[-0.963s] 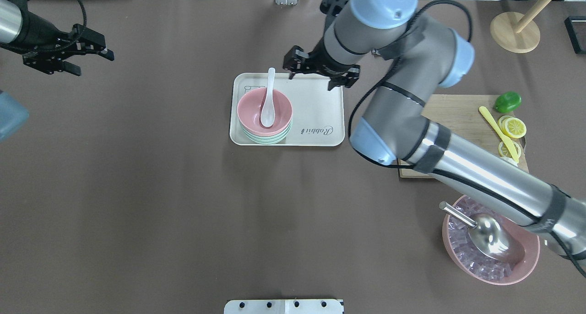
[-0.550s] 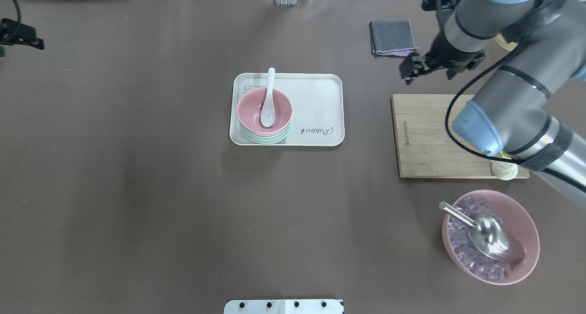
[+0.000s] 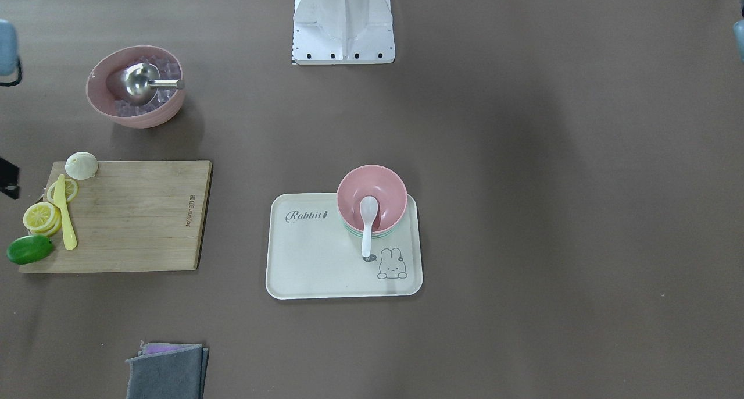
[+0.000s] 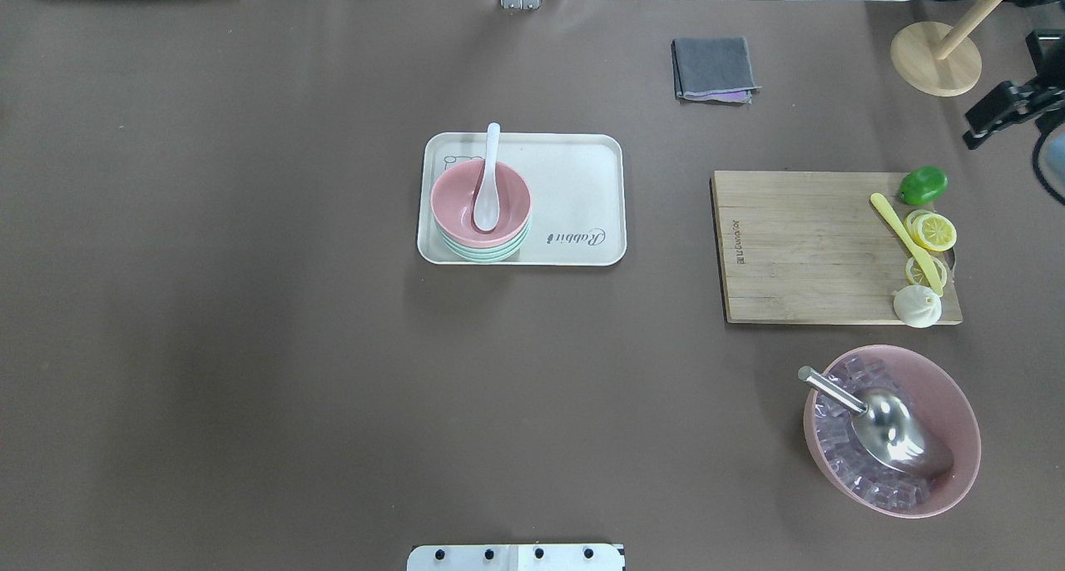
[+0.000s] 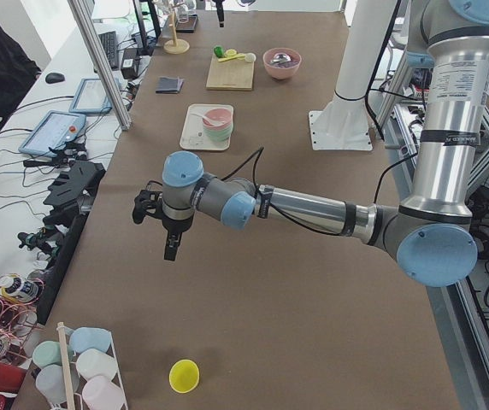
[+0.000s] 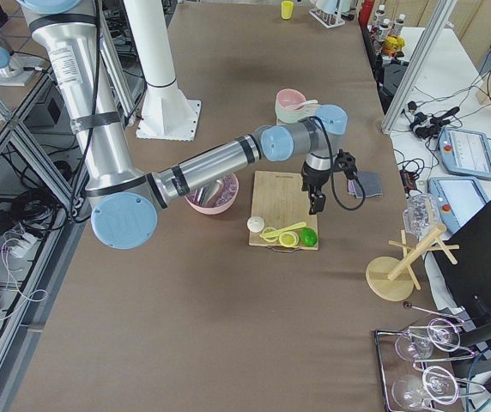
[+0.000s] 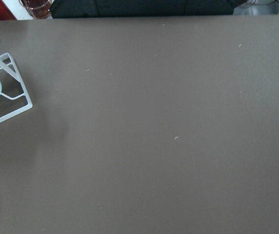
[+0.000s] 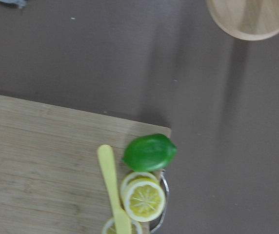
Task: Stack pink bowl on green and place spoon
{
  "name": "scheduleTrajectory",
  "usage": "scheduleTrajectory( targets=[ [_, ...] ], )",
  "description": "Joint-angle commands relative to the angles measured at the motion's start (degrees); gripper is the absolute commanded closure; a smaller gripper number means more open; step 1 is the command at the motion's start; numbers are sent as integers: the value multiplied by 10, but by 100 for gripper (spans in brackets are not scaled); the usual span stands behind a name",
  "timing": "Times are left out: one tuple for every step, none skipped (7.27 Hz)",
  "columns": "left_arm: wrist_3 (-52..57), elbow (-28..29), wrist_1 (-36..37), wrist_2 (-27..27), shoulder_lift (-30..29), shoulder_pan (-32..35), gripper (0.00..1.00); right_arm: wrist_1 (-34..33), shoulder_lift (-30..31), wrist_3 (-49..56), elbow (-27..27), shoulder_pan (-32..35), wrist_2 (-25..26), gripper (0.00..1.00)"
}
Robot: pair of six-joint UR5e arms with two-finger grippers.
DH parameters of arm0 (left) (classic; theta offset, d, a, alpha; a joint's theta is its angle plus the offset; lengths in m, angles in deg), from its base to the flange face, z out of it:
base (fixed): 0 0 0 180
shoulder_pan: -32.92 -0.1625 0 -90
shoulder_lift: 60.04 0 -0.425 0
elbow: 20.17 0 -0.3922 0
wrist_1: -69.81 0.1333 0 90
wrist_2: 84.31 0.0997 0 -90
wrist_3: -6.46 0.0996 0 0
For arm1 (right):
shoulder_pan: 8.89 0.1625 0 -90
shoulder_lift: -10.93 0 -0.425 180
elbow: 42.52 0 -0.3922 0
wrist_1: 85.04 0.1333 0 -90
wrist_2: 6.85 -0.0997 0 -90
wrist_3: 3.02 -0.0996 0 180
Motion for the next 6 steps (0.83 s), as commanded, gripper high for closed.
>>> scheduleTrajectory(
  targets=[
    [30, 13, 0, -18, 49, 16, 2, 1, 45, 65, -41, 75, -31, 0],
    [31, 34, 0, -18, 50, 15, 2, 1, 60, 71, -45, 79, -29, 0],
    [34, 49, 0, -15, 48, 15, 2, 1, 80, 70, -39, 87, -34, 0],
    [31, 48, 0, -18, 51, 17, 2, 1, 87, 70, -32, 90, -35, 0],
    [30, 48, 3, -19, 52, 18, 2, 1, 87, 67, -36, 89, -34, 0],
    [29, 47, 3, -19, 59, 19, 2, 1, 87, 65, -35, 90, -34, 0]
  ],
)
